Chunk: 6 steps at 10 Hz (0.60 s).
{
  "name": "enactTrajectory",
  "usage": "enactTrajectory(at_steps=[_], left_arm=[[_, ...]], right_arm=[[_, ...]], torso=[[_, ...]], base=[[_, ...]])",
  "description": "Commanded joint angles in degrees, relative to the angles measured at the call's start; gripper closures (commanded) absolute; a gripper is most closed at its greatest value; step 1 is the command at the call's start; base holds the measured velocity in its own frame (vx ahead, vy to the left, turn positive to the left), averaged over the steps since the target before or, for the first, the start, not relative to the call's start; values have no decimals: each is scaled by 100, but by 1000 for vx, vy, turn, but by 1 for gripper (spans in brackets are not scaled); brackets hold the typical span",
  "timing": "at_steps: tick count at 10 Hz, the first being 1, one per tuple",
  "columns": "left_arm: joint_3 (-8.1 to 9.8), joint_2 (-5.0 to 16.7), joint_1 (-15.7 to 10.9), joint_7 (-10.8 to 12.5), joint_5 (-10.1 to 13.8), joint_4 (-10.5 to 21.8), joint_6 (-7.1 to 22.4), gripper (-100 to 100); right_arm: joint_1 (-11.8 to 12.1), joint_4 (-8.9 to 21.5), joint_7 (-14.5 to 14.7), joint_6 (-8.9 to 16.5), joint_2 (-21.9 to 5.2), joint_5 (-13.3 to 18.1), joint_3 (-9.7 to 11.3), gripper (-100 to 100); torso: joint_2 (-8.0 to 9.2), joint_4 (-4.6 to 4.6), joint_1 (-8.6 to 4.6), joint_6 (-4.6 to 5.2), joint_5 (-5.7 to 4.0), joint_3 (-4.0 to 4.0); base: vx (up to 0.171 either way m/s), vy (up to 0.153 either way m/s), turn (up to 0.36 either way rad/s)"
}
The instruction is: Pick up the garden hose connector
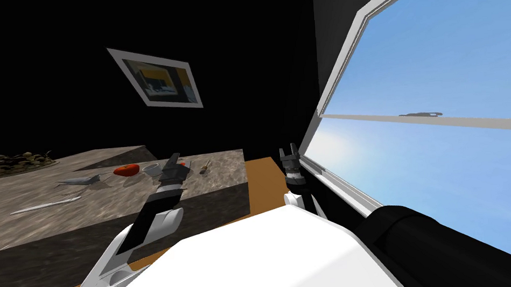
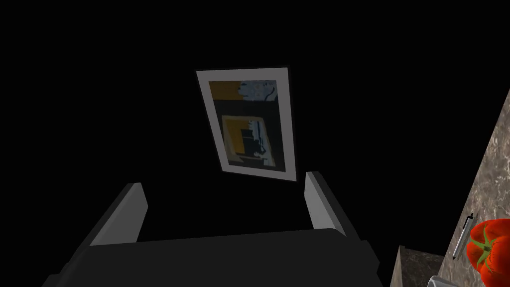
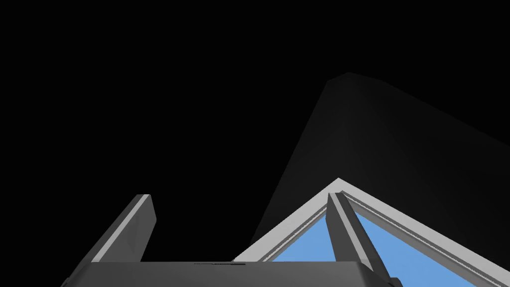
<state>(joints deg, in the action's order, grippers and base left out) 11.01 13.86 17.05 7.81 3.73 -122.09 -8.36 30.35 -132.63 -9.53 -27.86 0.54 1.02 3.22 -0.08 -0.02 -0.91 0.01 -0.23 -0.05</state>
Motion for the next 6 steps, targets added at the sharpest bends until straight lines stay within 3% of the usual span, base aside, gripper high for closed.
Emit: enactTrajectory(at_steps=[1, 2, 4, 5, 6], left_arm=[[257, 148, -106, 130, 163, 195, 259, -100], [257, 148, -106, 130, 163, 195, 259, -100], [596, 330, -321, 270, 373, 543, 643, -100], [596, 330, -321, 270, 373, 550, 643, -100], [773, 428, -428, 341, 483, 748, 855, -100]], right_arm=[[0, 0, 0, 0, 0, 0, 0, 0], [0, 0, 0, 0, 0, 0, 0, 0], [1, 0, 0, 0, 0, 0, 0, 0], [1, 0, 0, 0, 0, 0, 0, 0], [0, 0, 0, 0, 0, 0, 0, 0]], torso=[[0, 0, 0, 0, 0, 0], [-2, 0, -15, -1, -3, -1], [-22, -4, 8, -1, 1, -12], [-25, -6, -3, -1, -1, -15], [-15, -4, 9, 0, 1, -10]], base=[[17, -297, 29], [31, -243, 25], [83, -246, 22], [37, -226, 18], [32, -202, 11]])
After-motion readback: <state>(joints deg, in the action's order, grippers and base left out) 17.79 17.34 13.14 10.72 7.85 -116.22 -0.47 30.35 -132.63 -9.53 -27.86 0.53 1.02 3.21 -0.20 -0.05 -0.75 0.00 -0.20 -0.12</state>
